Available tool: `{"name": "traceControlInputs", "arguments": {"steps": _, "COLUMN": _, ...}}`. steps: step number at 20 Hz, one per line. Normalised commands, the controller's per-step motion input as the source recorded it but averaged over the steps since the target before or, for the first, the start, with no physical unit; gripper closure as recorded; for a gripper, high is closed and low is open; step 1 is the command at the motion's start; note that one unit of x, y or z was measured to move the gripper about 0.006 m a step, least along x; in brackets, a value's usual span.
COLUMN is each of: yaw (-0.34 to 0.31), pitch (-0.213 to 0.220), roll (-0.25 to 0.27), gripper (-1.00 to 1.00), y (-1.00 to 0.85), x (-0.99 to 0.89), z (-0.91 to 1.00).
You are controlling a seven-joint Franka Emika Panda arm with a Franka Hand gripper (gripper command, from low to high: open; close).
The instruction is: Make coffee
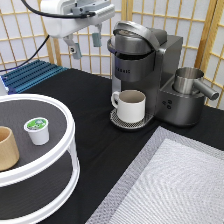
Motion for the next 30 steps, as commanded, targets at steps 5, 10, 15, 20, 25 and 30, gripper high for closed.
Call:
{"name": "traceControlInputs", "arguments": {"steps": 5, "yaw": 0.0, "pitch": 0.114, "roll": 0.185, "gripper": -1.0, "y": 0.03, "x": 0.87, "z": 0.4}}
{"name": "traceControlInputs", "arguments": {"steps": 10, "yaw": 0.004, "pitch": 0.11, "roll": 0.06, "gripper": -1.0, "y": 0.19, "x": 0.45, "z": 0.3}}
{"name": "traceControlInputs", "arguments": {"steps": 15, "yaw": 0.024, "pitch": 0.09, "roll": 0.0, "gripper": -1.0, "y": 0.3, "x": 0.07, "z": 0.31}}
{"name": "traceControlInputs", "arguments": {"steps": 20, "yaw": 0.033, "pitch": 0.09, "roll": -0.008, "gripper": -1.0, "y": 0.43, "x": 0.0, "z": 0.54}}
{"name": "traceControlInputs", "arguments": {"steps": 25, "yaw": 0.025, "pitch": 0.138, "roll": -0.034, "gripper": -1.0, "y": 0.55, "x": 0.19, "z": 0.85}}
{"name": "traceControlInputs", "arguments": {"steps": 30, "yaw": 0.039, "pitch": 0.202, "roll": -0.053, "gripper": -1.0, "y": 0.62, "x": 0.48, "z": 0.52}}
